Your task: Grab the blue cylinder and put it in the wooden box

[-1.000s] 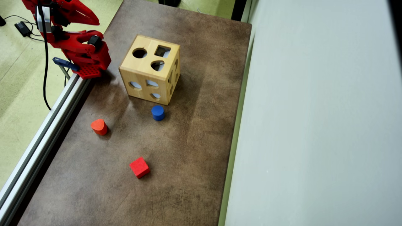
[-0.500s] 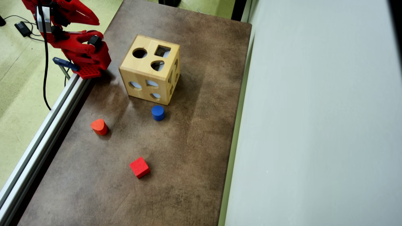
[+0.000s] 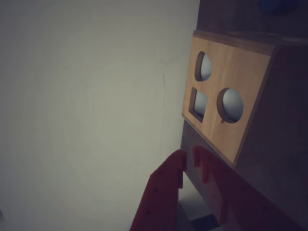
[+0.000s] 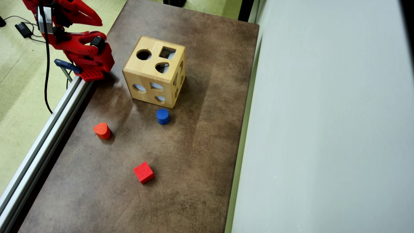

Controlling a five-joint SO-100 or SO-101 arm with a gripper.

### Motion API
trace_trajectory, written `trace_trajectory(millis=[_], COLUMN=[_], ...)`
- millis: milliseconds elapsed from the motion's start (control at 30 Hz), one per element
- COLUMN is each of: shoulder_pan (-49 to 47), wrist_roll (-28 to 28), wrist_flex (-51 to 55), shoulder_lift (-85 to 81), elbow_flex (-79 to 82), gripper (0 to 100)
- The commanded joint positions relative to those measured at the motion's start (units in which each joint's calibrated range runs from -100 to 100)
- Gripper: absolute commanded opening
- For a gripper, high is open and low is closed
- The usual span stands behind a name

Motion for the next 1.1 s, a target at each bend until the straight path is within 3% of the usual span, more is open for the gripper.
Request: trace_trajectory(millis=[0,867,1067], shoulder_pan=[0.1,0.2,0.4], wrist_roll=[0.2,0.2,-0.1], wrist_flex=[-0.5,-0.5,-0.6], shoulder_lift=[0.3,0.6,15.8], elbow_flex=[-0.4,-0.1,-1.4], gripper=[3,3,3])
